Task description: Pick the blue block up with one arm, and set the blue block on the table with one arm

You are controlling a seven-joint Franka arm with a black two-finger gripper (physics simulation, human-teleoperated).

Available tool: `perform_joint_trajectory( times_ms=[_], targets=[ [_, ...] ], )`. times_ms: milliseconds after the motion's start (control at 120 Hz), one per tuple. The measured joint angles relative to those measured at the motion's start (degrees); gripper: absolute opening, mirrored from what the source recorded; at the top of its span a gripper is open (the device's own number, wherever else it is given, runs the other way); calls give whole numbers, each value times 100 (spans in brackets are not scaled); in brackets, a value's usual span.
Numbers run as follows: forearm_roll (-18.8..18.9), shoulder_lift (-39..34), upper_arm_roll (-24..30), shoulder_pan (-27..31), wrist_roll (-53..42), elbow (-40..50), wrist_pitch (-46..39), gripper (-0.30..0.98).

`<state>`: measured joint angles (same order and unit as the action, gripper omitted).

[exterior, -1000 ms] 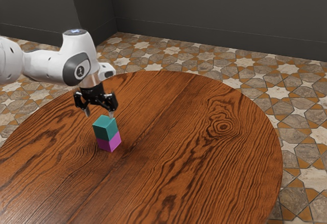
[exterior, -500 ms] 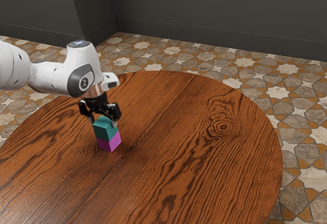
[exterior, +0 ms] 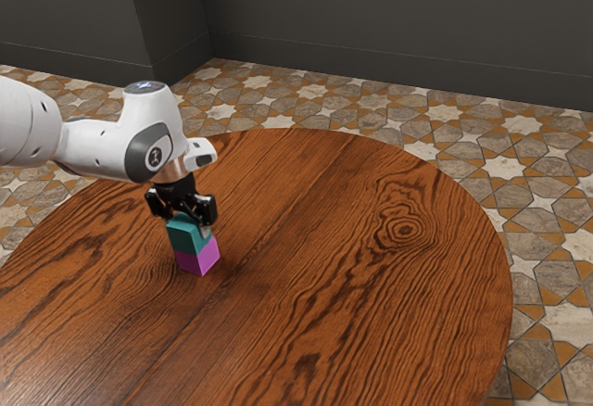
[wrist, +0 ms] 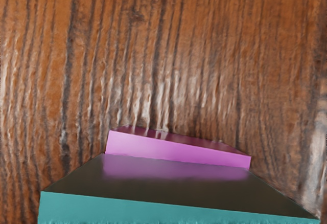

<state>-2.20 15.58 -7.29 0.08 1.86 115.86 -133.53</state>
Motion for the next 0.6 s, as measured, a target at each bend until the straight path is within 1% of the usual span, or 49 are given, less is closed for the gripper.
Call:
perform_joint_trajectory(
  times_ms=[100,233,358,425,517,600],
  targets=[
    [53,-38,-4,-13,-22,-52,-3,43],
    [259,35,28,-72,-40,-478,7,40],
    [395,770,150,-133,-51,-1569,41,39],
    [415,1146,198,-122,-56,-1979,63,39],
    [416,1604,333,-6,-65,-2346,87,39],
    [414,1798,404,77,-75,-2458,101,39]
  ],
)
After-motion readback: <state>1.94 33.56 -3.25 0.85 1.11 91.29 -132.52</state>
